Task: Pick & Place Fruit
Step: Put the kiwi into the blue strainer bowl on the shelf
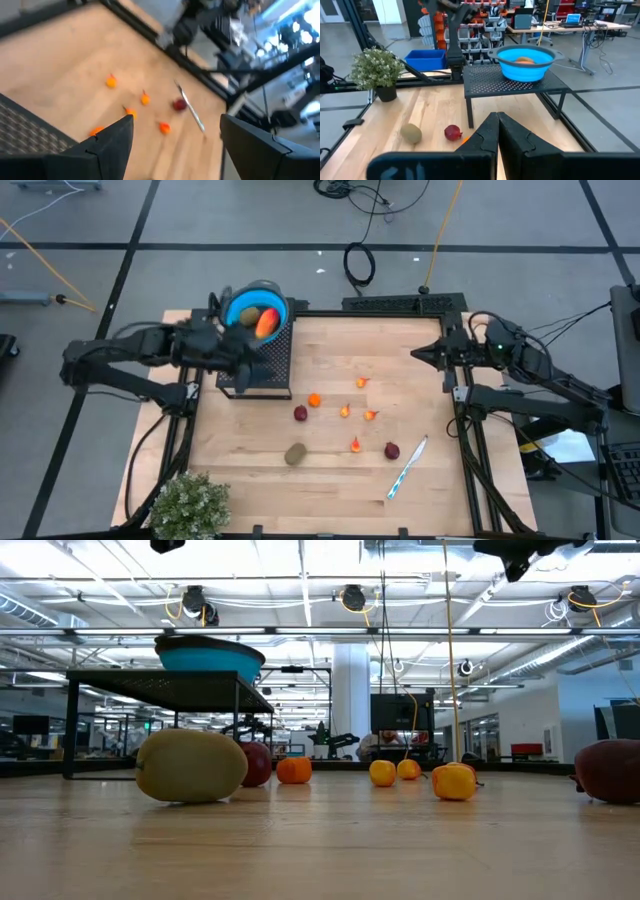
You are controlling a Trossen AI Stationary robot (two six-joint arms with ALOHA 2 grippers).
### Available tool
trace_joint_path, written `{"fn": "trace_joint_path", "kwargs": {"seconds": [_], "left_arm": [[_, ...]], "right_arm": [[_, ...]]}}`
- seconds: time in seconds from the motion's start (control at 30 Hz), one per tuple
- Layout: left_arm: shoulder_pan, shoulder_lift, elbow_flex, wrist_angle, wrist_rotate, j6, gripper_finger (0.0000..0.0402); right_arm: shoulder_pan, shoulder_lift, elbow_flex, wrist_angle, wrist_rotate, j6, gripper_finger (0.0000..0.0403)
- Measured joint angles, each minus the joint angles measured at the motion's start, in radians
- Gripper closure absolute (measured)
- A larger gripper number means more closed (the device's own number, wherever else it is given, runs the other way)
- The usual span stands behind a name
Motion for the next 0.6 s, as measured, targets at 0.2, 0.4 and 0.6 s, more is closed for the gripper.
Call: {"fn": "trace_joint_path", "kwargs": {"seconds": [0.2,0.4,0.6], "left_arm": [[-0.131,0.068,0.000,-0.024,0.004,-0.054,0.0105],[-0.241,0.142,0.000,-0.064,0.004,-0.121,0.0105],[-0.320,0.226,0.000,-0.085,0.004,-0.189,0.0105]], "right_arm": [[0.000,-0.061,0.000,-0.073,0.001,0.045,0.0403],[0.000,-0.136,-0.062,-0.071,0.009,0.108,0.0403],[0.000,-0.214,-0.154,-0.022,0.055,0.137,0.0403]]}}
